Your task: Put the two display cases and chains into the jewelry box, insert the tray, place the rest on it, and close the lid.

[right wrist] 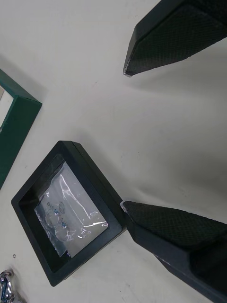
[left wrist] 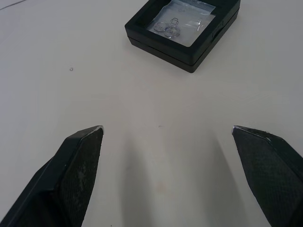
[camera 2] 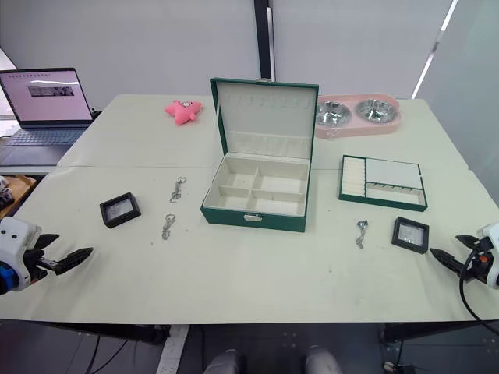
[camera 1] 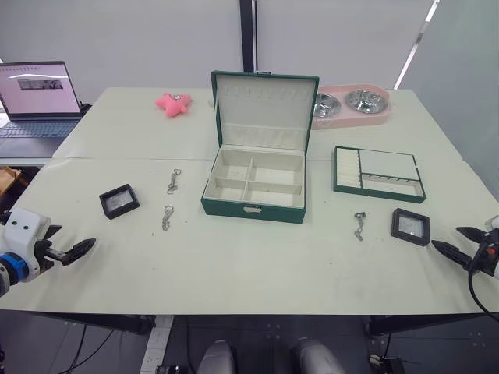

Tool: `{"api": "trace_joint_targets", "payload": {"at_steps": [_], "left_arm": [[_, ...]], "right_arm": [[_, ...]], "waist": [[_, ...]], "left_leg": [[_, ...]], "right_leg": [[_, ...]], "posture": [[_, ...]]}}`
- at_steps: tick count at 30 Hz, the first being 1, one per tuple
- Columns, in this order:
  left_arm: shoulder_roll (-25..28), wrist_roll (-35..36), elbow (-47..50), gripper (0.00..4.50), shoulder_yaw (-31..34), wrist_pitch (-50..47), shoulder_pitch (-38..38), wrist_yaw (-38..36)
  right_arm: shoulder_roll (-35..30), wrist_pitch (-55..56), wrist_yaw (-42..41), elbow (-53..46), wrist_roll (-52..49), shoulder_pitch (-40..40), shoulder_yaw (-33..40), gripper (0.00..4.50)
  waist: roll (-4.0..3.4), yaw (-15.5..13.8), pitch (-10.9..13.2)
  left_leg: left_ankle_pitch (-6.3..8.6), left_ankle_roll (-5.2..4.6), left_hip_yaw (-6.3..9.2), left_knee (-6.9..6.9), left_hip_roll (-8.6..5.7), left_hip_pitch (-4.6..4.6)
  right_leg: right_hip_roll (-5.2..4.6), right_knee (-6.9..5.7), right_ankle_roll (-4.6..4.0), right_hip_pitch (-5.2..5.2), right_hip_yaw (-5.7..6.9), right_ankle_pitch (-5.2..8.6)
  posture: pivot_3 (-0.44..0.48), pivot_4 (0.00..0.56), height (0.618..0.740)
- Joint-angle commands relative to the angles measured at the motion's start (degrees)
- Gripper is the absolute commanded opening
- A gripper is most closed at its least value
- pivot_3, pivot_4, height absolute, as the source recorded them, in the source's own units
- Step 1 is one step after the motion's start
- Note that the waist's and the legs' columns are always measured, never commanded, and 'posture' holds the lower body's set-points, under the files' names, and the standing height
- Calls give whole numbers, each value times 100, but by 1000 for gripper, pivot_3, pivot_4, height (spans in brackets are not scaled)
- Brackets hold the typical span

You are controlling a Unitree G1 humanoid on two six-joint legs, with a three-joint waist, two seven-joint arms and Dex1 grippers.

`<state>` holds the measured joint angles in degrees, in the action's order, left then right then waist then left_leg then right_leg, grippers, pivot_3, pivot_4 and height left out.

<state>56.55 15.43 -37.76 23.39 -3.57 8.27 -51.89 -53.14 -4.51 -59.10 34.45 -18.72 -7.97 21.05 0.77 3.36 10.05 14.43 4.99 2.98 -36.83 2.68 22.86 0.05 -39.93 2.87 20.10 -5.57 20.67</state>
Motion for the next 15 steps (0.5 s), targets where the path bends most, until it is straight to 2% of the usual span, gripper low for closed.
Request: {"api": "trace_joint_targets", "payload": {"at_steps": [1,15], "left_arm": [[11,78,138,4497,158,-8,3,76],[-14,115,337,4497,230,-124,-223,133]], "right_arm": [[-75,53,0,-84,3,-80,72,4456],[-79,147,-21,127,115,-244,66,4456]], "waist": [[0,0,0],[0,-1,0]], "left_leg": [[0,0,0,0,0,0],[0,0,2,-3,0,0]], "right_leg": [[0,0,0,0,0,0],[0,-4,0,-1,1,0]], "posture": [[0,150,740],[0,150,740]]}}
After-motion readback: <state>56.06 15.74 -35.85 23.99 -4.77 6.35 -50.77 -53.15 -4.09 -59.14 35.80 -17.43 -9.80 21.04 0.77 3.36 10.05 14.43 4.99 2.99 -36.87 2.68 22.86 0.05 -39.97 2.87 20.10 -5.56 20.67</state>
